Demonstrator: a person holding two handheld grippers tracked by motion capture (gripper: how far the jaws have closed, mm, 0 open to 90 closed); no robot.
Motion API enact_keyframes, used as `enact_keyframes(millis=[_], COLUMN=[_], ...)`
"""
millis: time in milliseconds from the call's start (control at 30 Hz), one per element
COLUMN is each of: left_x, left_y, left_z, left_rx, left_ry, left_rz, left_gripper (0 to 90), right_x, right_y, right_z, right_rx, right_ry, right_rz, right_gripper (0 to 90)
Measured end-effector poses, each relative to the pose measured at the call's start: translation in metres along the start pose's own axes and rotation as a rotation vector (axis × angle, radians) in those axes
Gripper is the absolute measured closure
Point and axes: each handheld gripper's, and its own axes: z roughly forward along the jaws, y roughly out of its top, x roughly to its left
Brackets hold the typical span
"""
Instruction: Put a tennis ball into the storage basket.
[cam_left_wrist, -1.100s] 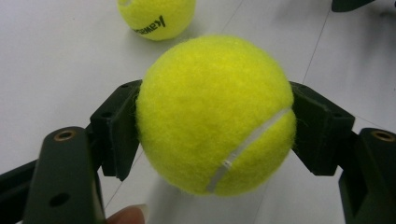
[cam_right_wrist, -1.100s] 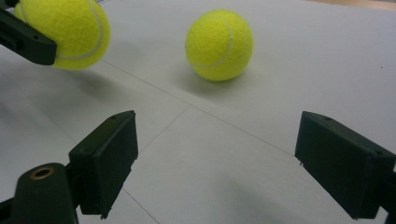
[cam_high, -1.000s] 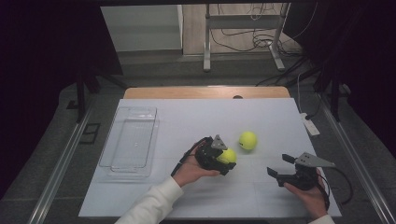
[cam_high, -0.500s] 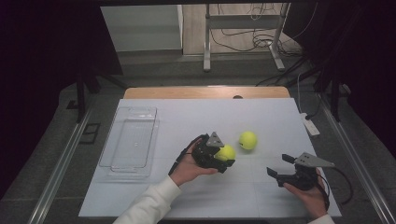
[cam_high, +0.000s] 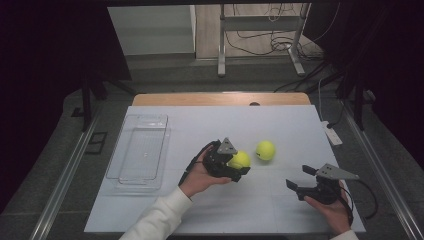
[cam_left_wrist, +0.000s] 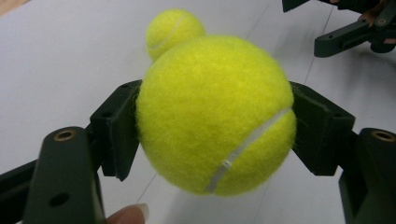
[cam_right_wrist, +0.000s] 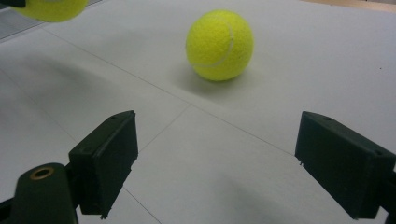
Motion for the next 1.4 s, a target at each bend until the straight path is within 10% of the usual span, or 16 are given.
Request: enact_keyframes(millis=[1400], left_x=[0.019], left_y=[0.007], left_z=[-0.042], left_rx=[-0.096], left_ry=[0.066], left_rz=[-0.043], left_gripper=[27.0], right_x=[0.001], right_y=[0.001], right_z=[0.001], right_rx=[-0.003], right_ry=[0.005], right_rz=[-0.006], right_gripper=[13.7])
